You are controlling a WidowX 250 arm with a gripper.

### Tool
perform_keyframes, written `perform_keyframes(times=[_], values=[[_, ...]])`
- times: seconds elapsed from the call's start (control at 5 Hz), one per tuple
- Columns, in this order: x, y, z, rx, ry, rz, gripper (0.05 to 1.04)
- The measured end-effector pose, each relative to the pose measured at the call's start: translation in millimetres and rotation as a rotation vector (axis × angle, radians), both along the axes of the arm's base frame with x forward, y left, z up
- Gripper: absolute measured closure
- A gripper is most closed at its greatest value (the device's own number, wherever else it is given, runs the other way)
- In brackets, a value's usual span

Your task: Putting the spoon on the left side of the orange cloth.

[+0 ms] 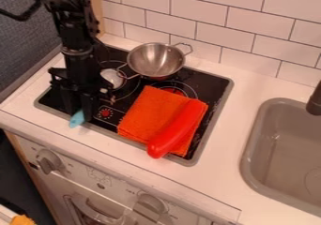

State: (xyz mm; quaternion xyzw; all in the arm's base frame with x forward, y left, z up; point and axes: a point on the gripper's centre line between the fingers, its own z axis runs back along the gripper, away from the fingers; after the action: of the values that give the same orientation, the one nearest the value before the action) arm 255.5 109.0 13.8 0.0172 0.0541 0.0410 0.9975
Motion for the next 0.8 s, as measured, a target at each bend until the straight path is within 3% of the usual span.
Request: perform_keyframes(times=[0.2,0.6,0.8], values=[[4,-7,0.1,0.007,-0.007,-0.037,0.694],[1,-8,-1.1,-0.006,-0.035,-0.033,0.103],[4,-9,21.6,0.016,-0.127,-0.051,0.08]])
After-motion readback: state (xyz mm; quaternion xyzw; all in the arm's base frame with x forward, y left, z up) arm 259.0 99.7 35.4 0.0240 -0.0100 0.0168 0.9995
